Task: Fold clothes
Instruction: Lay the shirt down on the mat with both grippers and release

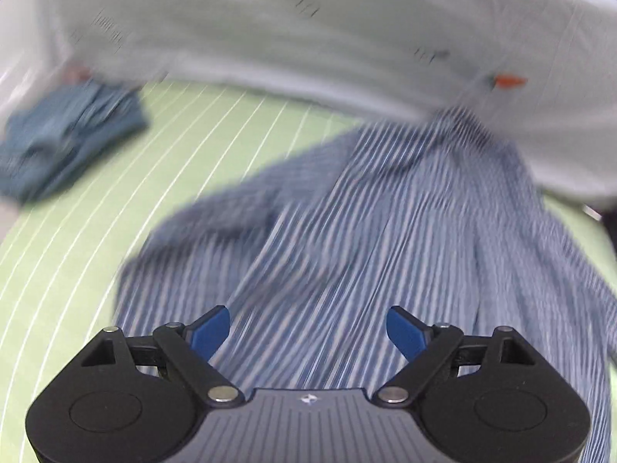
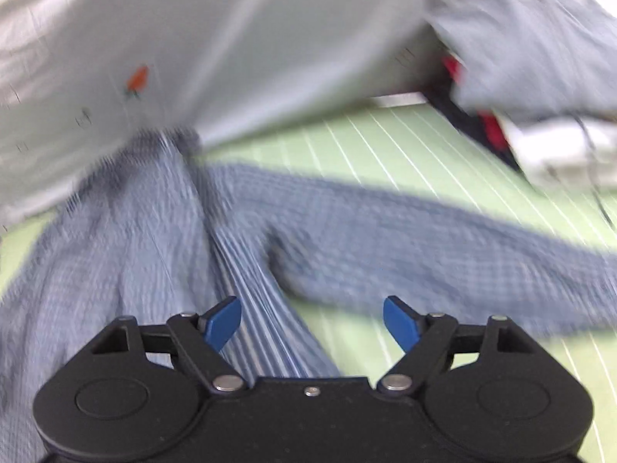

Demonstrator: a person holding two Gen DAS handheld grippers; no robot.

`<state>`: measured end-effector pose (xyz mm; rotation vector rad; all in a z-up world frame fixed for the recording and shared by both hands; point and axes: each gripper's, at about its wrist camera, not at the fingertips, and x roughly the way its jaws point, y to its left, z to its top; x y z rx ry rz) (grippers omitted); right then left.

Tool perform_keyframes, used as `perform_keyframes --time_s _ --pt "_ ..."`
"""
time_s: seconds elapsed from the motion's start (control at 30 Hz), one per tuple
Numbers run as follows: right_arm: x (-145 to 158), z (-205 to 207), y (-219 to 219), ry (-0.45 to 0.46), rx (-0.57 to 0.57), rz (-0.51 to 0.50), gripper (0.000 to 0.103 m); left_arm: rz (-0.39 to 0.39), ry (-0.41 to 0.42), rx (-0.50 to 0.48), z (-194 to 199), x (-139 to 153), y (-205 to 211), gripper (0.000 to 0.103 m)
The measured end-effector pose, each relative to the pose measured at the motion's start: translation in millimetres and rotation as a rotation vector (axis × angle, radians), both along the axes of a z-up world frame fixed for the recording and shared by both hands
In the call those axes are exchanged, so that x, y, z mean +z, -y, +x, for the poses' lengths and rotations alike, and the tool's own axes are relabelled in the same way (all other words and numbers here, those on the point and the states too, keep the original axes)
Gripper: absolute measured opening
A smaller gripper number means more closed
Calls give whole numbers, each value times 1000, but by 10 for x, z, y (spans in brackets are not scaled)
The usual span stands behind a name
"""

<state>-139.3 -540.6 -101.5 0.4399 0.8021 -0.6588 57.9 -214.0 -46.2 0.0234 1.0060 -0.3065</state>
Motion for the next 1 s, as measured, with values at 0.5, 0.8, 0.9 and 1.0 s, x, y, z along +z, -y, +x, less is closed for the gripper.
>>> perform_keyframes --time_s 0.5,0.8,0.9,1.0 --pt "-335 -1118 -480 -95 -61 84 68 23 -141 145 -1115 -349 -915 73" --pt "-351 -1269 -516 -81 -76 101 3 37 -89 144 -1158 -212 -1053 0" --pt "-291 -1341 -510 -46 -87 119 0 41 -64 143 -1172 -144 -1103 0" --pt "-229 -1350 -538 -51 -104 96 0 56 -41 153 -1158 -81 -1190 0"
